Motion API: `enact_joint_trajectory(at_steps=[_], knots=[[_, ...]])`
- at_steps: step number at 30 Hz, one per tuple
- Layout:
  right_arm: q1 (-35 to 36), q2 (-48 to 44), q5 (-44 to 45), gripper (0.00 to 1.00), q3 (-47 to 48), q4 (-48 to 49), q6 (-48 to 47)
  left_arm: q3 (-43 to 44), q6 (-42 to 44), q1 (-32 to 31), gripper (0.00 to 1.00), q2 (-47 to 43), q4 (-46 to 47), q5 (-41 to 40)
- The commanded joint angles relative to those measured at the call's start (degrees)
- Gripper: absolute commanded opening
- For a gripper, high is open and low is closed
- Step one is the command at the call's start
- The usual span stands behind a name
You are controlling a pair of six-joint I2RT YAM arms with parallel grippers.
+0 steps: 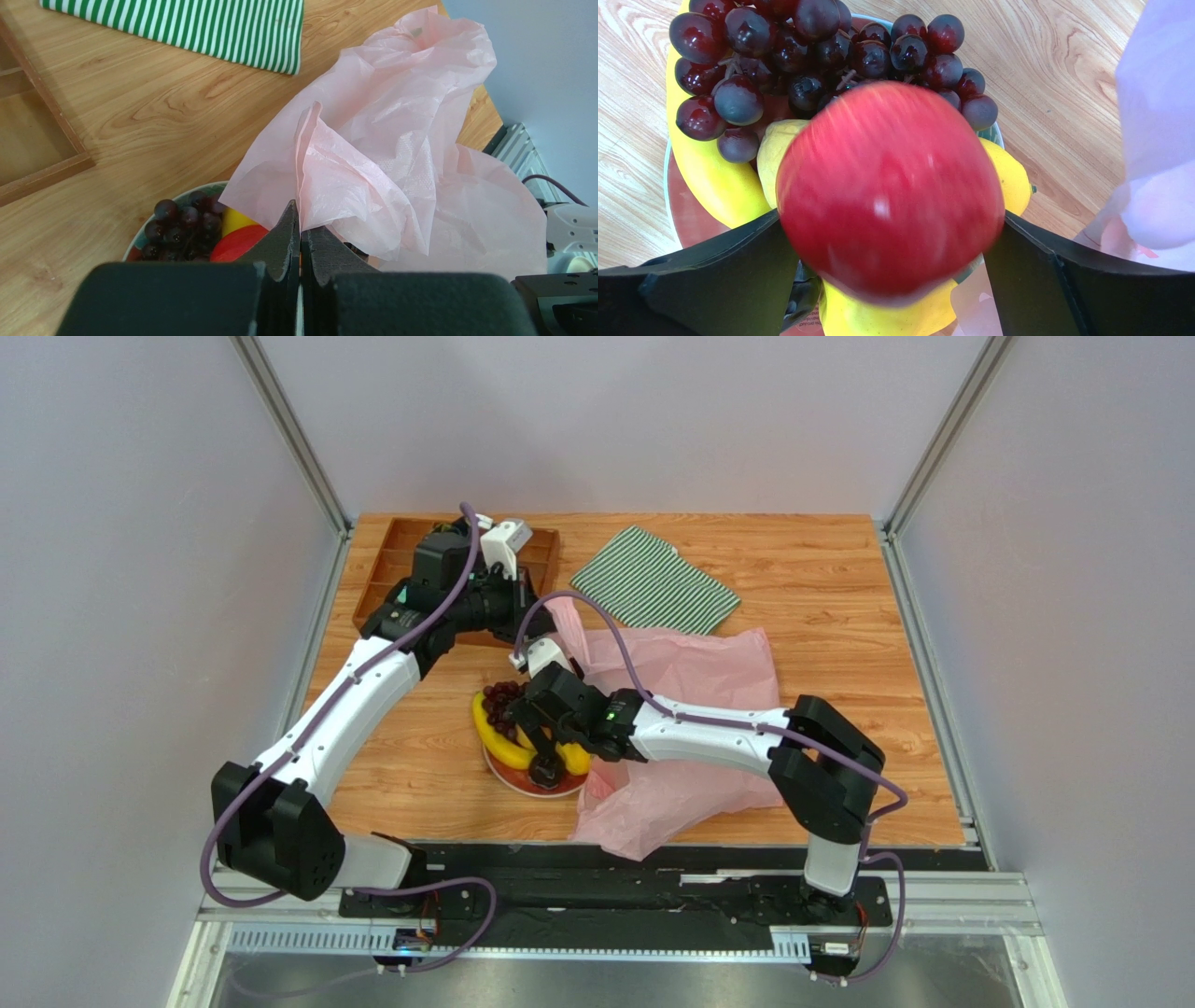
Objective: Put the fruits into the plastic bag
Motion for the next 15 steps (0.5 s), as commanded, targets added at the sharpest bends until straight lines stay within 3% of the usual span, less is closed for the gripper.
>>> enact_joint_trajectory(at_steps=[1, 15], knots=[[-1.0, -0.5, -1.6, 0.92, -1.5, 1.7, 0.1, 1.5, -1.3, -1.4, 0.00, -0.3, -1.3, 5.0], [-0.5, -5.4, -2.2, 0.56, -6.1, 7.7, -2.8, 1.7, -1.1, -1.4, 0.00, -0.3, -1.8, 4.9]])
